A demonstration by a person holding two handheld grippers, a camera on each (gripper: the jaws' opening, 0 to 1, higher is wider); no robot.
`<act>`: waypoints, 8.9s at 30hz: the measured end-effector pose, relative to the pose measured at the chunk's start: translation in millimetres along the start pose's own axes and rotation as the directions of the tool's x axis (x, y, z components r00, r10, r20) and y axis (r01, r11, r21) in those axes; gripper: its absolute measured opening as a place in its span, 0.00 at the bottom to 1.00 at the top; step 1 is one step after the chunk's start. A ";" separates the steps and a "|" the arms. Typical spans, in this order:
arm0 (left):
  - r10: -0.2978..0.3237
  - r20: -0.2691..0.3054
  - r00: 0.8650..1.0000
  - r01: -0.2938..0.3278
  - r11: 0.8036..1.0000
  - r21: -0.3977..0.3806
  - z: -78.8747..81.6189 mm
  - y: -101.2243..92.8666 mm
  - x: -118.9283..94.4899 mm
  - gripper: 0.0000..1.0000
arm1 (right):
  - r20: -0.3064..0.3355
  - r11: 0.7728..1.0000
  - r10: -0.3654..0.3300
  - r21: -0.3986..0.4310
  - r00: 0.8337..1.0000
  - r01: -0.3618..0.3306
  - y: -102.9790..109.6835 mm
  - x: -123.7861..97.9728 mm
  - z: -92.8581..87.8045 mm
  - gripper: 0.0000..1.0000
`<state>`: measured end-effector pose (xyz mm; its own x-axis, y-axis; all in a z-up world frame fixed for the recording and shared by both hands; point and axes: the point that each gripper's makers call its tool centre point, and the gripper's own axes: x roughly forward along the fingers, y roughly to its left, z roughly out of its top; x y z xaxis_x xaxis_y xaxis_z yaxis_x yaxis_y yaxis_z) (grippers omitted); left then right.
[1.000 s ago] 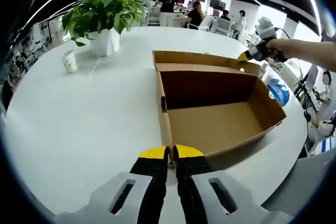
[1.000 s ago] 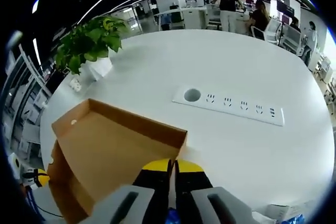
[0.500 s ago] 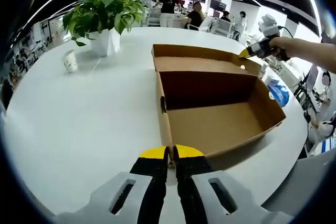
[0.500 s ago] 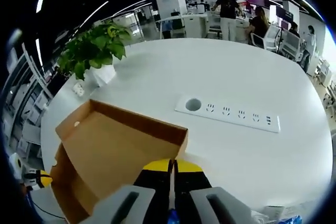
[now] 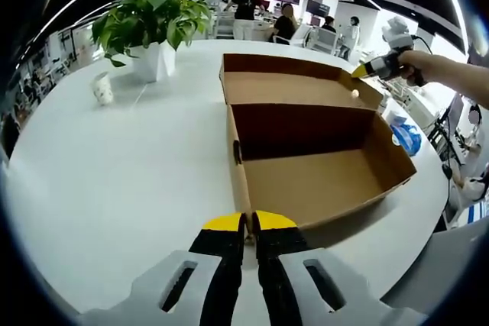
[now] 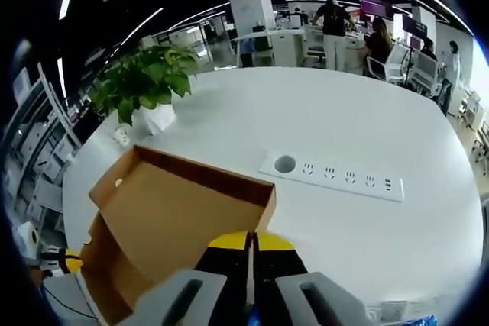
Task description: Operate the shoe box by opening the lid, removing the specified soft item, and placing it in the target area until the item is outside and the box remains undamaged.
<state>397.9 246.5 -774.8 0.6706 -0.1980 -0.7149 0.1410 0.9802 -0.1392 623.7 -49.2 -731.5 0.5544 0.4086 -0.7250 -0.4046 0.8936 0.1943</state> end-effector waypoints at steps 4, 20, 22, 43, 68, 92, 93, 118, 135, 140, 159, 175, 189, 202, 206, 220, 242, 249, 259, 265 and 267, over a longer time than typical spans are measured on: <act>0.001 0.002 1.000 -0.001 1.000 -0.004 0.0 1.5 0.7 0.02 | 0.030 1.000 0.006 -0.007 1.000 -0.006 2.6 -7.3 4.9 0.00; 0.004 0.009 1.000 -0.004 1.000 -0.003 0.5 0.5 1.0 0.02 | 0.160 0.998 0.017 -0.066 0.987 -0.006 12.2 -29.9 14.1 0.00; 0.004 0.011 1.000 -0.004 1.000 -0.003 0.5 1.3 1.5 0.02 | 0.181 0.997 0.015 -0.073 0.983 -0.002 13.0 -32.5 14.1 0.00; 0.009 0.018 1.000 -0.009 1.000 -0.003 -1.3 -12.1 -7.1 0.02 | 0.287 0.993 0.053 -0.116 0.956 -0.020 38.1 -72.3 5.0 0.00; 0.003 0.022 1.000 -0.003 1.000 -0.001 -1.7 -10.5 -6.0 0.02 | 0.348 0.989 0.086 -0.142 0.934 -0.038 47.1 -91.8 -1.9 0.00; -0.006 0.028 1.000 0.006 1.000 0.003 -0.4 -9.0 -6.5 0.03 | 0.387 0.989 0.088 -0.147 0.918 -0.033 51.0 -110.1 -21.4 0.00; -0.005 0.027 1.000 0.005 1.000 0.000 -0.2 -8.8 -6.3 0.03 | 0.391 0.987 0.090 -0.155 0.916 -0.031 52.1 -111.0 -23.2 0.00; -0.020 0.040 0.999 0.019 0.999 0.043 0.6 -10.2 -8.9 0.05 | 0.388 0.984 0.121 -0.165 0.914 -0.060 67.2 -123.3 -52.1 0.00; -0.033 0.081 0.996 0.026 0.996 0.089 10.7 -15.1 -16.3 0.08 | 0.399 0.988 0.102 -0.145 0.911 -0.047 72.3 -126.9 -72.7 0.00; -0.047 0.104 0.993 0.038 0.995 0.091 21.2 -19.5 -21.1 0.07 | 0.399 0.990 0.096 -0.137 0.912 -0.045 73.4 -127.5 -76.2 0.00; -0.050 0.173 0.984 0.033 0.995 0.099 46.6 -20.1 -31.7 0.10 | 0.386 0.991 0.097 -0.122 0.917 -0.054 77.3 -125.0 -98.9 0.00; -0.054 0.212 0.976 0.030 0.993 0.117 55.4 -21.0 -40.6 0.10 | 0.340 0.988 0.120 -0.132 0.933 -0.079 79.0 -120.2 -122.9 0.00; -0.067 0.198 0.978 0.042 0.991 0.127 43.5 -22.2 -41.2 0.12 | 0.303 0.979 0.160 -0.172 0.939 -0.112 82.6 -114.1 -143.2 0.00; -0.074 0.167 0.983 0.050 0.988 0.147 27.3 -25.8 -38.6 0.15 | 0.286 0.946 0.230 -0.289 0.930 -0.145 92.0 -118.0 -155.0 0.04; -0.072 0.166 0.983 0.044 0.985 0.167 24.4 -25.6 -38.6 0.16 | 0.276 0.929 0.250 -0.340 0.928 -0.149 95.8 -119.5 -158.5 0.07; -0.084 0.129 0.988 0.055 0.975 0.213 8.8 -28.7 -35.6 0.22 | 0.246 0.904 0.283 -0.392 0.927 -0.172 101.3 -115.1 -171.3 0.19; -0.080 0.068 0.994 0.059 0.960 0.275 -11.8 -28.5 -24.6 0.27 | 0.203 0.874 0.285 -0.456 0.937 -0.167 104.5 -105.2 -187.6 0.24; -0.081 0.056 0.995 0.063 0.961 0.269 -16.8 -26.8 -18.4 0.27 | 0.189 0.872 0.278 -0.461 0.942 -0.165 103.6 -100.7 -192.4 0.24; -0.086 0.041 0.995 0.073 0.965 0.251 -21.6 -26.0 -12.8 0.28 | 0.173 0.874 0.269 -0.456 0.947 -0.165 100.0 -98.2 -197.8 0.25; -0.092 0.033 0.995 0.081 0.964 0.254 -22.2 -25.3 -13.2 0.29 | 0.170 0.878 0.268 -0.448 0.948 -0.168 97.5 -99.3 -199.6 0.27; -0.092 0.040 0.995 0.079 0.965 0.251 -20.4 -23.7 -15.6 0.29 | 0.175 0.878 0.270 -0.448 0.947 -0.167 97.7 -100.9 -198.6 0.28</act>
<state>369.2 226.5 -774.4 0.6837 -0.2876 -0.6707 0.3721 0.9280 -0.0187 383.8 -40.0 -770.6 0.5430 0.6605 -0.5185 -0.7741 0.6331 -0.0043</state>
